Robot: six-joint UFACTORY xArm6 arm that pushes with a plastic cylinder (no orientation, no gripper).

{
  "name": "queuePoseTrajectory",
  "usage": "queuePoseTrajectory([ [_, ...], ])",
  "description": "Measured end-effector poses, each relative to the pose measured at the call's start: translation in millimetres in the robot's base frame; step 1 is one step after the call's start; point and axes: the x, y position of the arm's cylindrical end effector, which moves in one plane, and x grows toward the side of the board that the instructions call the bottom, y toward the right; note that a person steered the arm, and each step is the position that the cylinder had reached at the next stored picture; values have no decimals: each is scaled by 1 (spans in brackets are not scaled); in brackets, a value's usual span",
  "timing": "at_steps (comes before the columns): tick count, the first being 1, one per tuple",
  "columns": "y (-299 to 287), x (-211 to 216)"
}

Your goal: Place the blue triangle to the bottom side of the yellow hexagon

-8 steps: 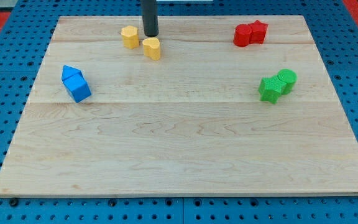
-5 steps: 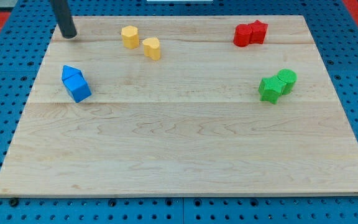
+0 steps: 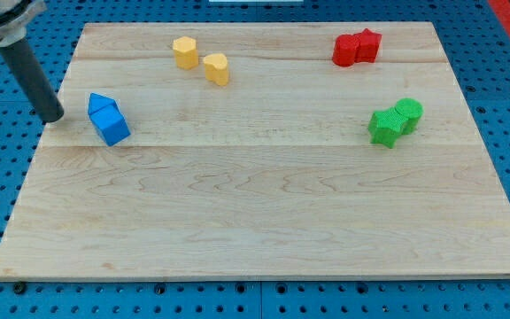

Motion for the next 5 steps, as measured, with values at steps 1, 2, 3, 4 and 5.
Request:
queuePoseTrajectory([
  [1, 79, -9],
  [2, 81, 2],
  [3, 92, 25],
  [4, 124, 17],
  [5, 136, -26],
])
